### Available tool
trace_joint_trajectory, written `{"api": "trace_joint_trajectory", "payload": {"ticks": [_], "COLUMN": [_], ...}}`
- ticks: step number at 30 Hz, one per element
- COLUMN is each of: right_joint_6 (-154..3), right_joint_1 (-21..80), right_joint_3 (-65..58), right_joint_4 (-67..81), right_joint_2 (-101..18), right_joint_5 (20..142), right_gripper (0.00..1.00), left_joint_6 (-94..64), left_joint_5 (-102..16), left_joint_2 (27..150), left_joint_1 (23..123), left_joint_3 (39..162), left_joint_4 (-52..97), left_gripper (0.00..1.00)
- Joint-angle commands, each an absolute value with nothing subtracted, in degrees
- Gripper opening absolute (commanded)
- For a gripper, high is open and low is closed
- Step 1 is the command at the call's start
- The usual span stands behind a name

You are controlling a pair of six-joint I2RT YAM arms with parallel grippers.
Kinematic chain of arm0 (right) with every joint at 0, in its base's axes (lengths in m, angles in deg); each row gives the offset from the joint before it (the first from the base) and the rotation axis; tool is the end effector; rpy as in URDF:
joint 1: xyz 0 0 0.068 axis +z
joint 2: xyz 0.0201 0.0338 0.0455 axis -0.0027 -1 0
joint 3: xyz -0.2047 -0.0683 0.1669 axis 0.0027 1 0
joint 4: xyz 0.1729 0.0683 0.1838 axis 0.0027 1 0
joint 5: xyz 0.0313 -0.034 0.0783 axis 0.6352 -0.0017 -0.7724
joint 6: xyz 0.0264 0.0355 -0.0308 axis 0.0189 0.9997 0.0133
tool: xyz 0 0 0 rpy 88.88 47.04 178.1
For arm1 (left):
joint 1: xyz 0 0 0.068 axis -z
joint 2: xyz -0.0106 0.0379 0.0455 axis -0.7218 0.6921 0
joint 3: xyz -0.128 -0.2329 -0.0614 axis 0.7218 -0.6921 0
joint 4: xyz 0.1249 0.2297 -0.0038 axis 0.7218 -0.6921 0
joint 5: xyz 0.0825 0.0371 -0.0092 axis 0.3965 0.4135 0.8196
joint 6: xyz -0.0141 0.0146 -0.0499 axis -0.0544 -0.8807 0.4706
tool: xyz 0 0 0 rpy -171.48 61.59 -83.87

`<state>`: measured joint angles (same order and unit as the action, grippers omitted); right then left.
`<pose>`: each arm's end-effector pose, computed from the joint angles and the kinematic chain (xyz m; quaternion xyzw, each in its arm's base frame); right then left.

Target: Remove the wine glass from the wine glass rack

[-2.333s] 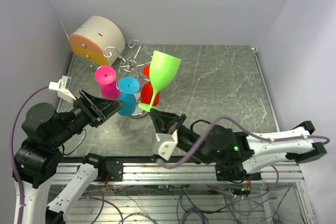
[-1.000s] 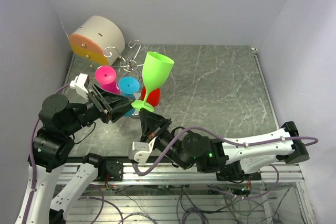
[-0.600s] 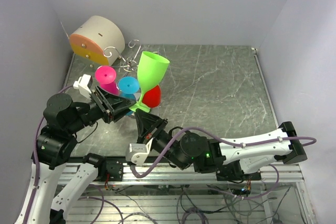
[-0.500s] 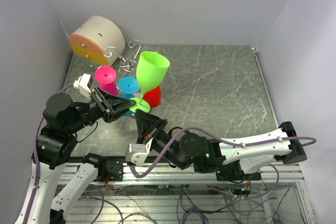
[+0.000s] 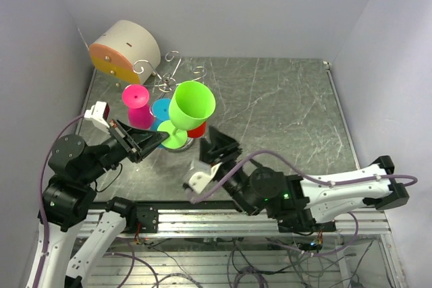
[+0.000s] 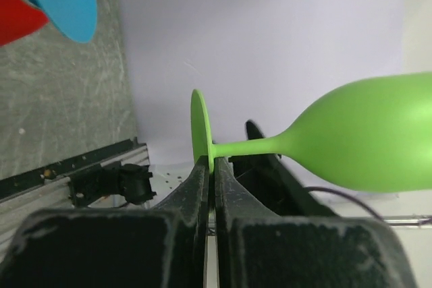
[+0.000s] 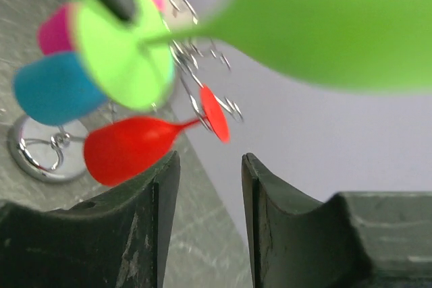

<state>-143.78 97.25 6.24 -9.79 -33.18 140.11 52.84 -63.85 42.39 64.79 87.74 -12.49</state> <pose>-0.0075 0.2864 0.4138 -0.5086 0.4337 -0.0541 0.7418 0.0647 -0.0400 0.4142 -0.2009 0.6896 -0.6249 0.3058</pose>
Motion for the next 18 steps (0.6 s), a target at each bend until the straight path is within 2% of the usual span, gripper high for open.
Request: {"api": "trace_joint_trajectory", "payload": {"ticks": [1, 6, 7, 11, 14, 18], "right_joint_6": [-132.23, -119.7, -117.7, -112.44, -103.65, -98.38], "right_joint_1": [114.1, 114.21, 114.1, 111.37, 104.81, 91.61], "right_joint_3": [6.36, 7.27, 7.26, 5.17, -1.39, -10.9], "right_joint_4": [-1.94, 8.5, 9.85, 11.41, 18.7, 28.02], "right_joint_2": [-26.96, -21.61, -20.52, -15.92, -14.92, -21.2], "right_joint_5": [155.74, 163.41, 164.43, 167.83, 165.17, 158.2], "right_gripper": [0.42, 0.34, 0.29, 0.01, 0.0, 0.0], "left_joint_6": [48.87, 42.46, 41.51, 38.89, 37.75, 37.2], "left_joint_5": [-57.12, -49.22, -47.56, -44.54, -44.33, -44.91], "left_joint_2": [38.63, 34.9, 34.07, 31.69, 30.72, 30.18], "left_joint_1": [65.19, 65.19, 65.19, 65.19, 65.19, 65.19], "left_joint_3": [87.14, 89.73, 90.15, 91.08, 90.41, 89.27], "left_joint_4": [-14.55, -21.55, -22.5, -25.26, -25.81, -26.17], "left_gripper": [0.07, 0.07, 0.07, 0.07, 0.07, 0.07]}}
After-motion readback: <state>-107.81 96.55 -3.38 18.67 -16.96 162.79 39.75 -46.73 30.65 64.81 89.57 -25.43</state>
